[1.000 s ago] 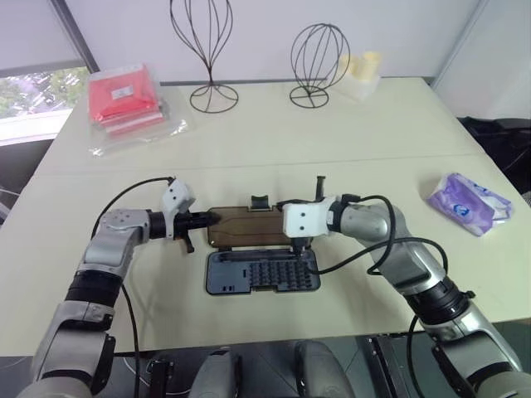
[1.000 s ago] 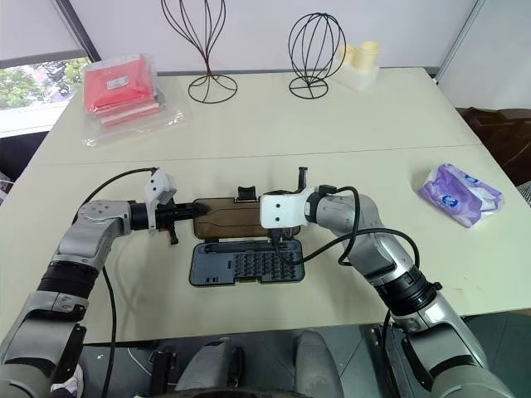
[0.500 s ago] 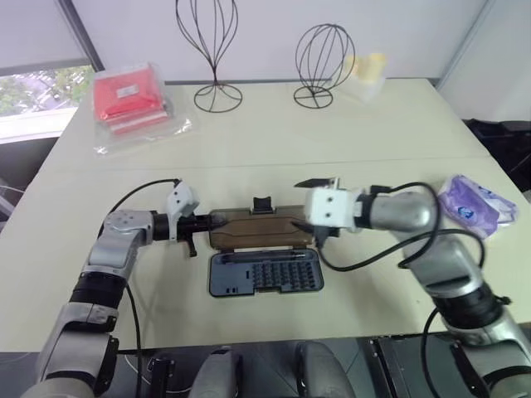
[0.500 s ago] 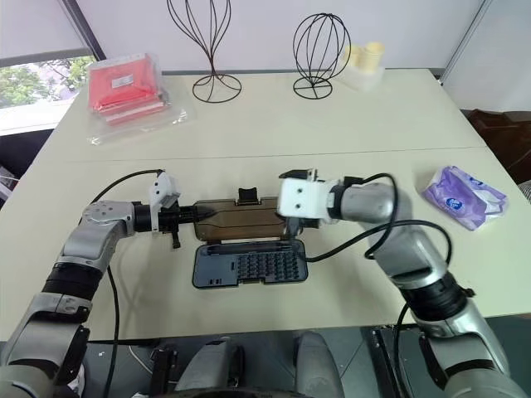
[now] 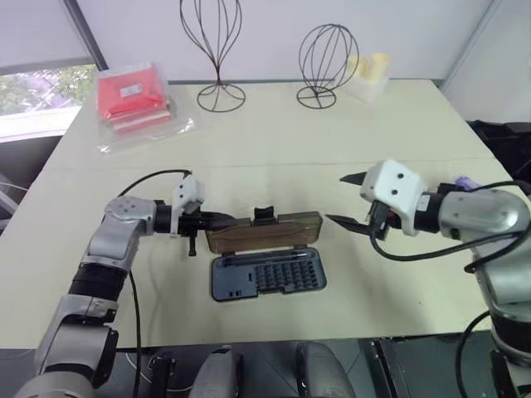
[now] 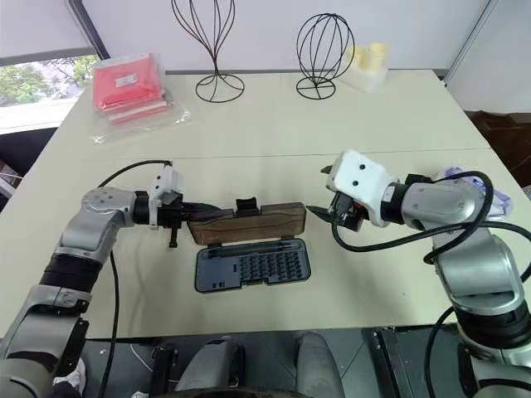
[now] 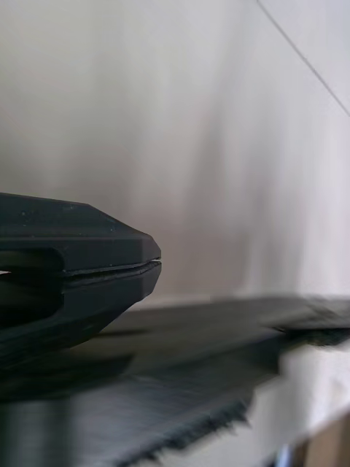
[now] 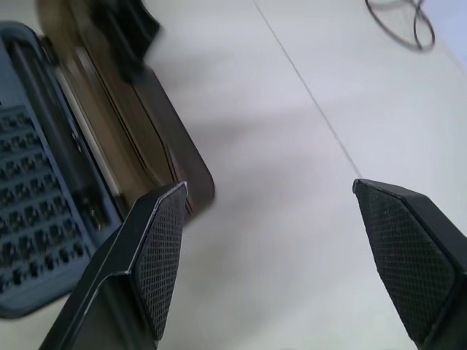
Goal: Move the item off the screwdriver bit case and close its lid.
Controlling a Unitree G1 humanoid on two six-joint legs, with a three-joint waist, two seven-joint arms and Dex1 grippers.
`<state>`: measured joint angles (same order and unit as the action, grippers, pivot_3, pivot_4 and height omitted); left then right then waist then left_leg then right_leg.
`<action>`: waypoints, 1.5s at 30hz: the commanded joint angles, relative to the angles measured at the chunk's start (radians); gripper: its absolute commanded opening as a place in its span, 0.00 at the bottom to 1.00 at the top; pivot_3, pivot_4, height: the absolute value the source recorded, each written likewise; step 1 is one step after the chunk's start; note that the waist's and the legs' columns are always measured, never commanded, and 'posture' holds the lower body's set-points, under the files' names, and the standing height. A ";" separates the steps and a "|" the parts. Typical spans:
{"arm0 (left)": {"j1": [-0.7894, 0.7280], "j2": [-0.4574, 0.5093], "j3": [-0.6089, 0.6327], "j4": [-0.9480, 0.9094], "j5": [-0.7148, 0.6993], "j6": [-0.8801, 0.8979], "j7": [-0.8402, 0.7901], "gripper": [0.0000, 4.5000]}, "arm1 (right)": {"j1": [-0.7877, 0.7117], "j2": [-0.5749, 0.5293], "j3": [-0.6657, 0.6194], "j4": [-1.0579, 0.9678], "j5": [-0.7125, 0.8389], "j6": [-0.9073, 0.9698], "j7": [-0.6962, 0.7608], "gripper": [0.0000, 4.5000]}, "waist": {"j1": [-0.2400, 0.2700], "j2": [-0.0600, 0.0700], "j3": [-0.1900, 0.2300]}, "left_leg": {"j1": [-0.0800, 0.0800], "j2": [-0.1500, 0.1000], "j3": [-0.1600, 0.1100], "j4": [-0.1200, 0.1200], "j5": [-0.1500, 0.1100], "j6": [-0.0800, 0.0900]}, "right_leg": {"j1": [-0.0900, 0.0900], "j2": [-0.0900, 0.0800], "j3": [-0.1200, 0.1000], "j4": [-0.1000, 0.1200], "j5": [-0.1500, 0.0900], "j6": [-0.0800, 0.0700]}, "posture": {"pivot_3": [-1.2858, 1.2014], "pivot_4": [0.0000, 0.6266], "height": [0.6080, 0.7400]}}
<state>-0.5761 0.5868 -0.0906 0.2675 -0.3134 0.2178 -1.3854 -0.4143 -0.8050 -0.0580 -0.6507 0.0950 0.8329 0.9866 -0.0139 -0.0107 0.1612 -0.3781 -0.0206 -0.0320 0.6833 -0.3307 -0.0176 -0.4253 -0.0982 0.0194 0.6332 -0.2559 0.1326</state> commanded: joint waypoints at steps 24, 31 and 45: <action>0.129 0.054 -0.196 -0.055 0.076 -0.165 -0.114 0.00 | 0.142 -0.065 -0.093 -0.132 0.246 0.075 -0.092 0.84 | 0.005 0.003 -0.002 | 0.013 0.000 -0.001 0.000 -0.001 0.002 | 0.017 0.000 0.000 -0.004 0.000 0.000 | 0.52 0.24 1.00; -0.001 0.043 -0.089 -0.183 -0.144 0.196 -0.088 0.00 | 0.138 -0.014 -0.104 -0.131 0.496 0.143 -0.043 0.84 | 0.003 0.001 0.000 | 0.006 0.000 -0.004 0.001 -0.001 0.002 | 0.011 0.000 -0.002 -0.003 0.000 0.000 | 0.52 0.24 1.00; -0.158 -0.067 -0.180 0.087 0.019 0.069 -0.079 0.00 | 0.185 0.018 0.336 -0.058 0.416 -0.003 -0.024 0.00 | 0.002 0.001 0.000 | 0.004 0.000 -0.002 0.001 -0.001 0.002 | 0.008 0.000 -0.002 -0.003 0.000 0.000 | 0.52 0.24 1.00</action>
<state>-0.7131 0.5270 -0.2623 0.3405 -0.3175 0.3254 -1.4610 -0.2189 -0.8006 0.2493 -0.7114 0.5305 0.8613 0.9674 -0.0117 -0.0102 0.1610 -0.3740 -0.0208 -0.0337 0.6844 -0.3319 -0.0153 -0.4175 -0.0980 0.0178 0.6304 -0.2560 0.1325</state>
